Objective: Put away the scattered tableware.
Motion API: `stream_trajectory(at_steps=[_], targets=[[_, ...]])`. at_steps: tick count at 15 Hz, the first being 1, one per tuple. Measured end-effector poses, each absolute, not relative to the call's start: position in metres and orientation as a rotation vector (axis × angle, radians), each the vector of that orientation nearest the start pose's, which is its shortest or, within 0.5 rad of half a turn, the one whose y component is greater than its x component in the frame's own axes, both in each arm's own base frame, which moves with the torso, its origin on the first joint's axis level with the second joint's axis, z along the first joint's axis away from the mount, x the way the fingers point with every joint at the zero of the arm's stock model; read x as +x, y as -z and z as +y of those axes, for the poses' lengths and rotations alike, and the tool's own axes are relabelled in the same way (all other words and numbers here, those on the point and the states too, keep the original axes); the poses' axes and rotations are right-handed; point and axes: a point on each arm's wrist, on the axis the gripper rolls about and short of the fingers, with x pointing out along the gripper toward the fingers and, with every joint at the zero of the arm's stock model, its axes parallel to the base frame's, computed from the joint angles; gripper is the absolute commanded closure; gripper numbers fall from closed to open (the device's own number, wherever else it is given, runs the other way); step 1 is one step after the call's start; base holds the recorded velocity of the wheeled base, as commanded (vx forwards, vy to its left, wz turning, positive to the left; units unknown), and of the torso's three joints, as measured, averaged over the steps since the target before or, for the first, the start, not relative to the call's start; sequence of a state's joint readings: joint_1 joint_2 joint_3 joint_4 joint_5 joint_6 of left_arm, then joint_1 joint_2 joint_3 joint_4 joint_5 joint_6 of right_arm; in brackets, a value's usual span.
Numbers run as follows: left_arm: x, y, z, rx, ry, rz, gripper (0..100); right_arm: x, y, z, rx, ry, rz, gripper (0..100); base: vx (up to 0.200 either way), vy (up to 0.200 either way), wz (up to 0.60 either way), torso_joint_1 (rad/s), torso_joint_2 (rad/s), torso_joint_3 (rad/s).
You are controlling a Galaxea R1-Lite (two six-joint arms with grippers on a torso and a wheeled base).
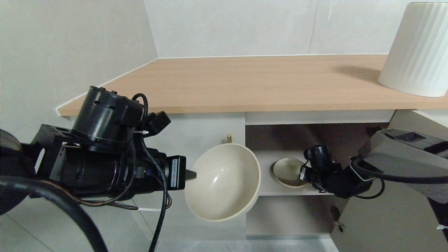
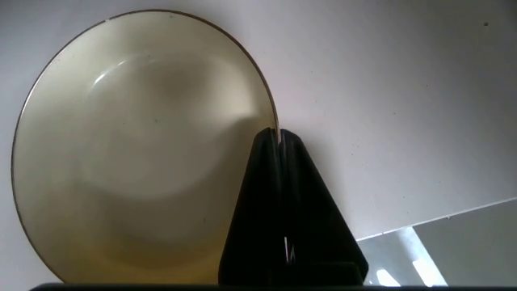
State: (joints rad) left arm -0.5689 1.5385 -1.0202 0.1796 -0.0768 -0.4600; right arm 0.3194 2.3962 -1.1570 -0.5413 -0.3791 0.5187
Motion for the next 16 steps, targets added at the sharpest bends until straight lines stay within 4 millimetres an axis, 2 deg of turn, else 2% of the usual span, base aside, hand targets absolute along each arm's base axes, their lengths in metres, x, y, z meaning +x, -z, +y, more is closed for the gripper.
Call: stream_trajectory(at_steps=[10,12,16], targets=[[0.216,-0.212,-0.141,-0.252,0.447,0.816,100,0.401,-0.001,0.126,0.260,0.216,0.627,0,0.000,0.000,0.00,0.000,0.00,0.000],[0.215,-0.208,-0.145,-0.239,0.455,0.835,100,0.388,-0.013,0.132,0.259,0.167,0.641,0,0.000,0.000,0.00,0.000,0.00,0.000],[0.214,-0.188,-0.160,-0.167,0.436,0.937,100,0.341,-0.052,0.143,0.223,-0.080,0.698,0,0.000,0.000,0.00,0.000,0.00,0.000]])
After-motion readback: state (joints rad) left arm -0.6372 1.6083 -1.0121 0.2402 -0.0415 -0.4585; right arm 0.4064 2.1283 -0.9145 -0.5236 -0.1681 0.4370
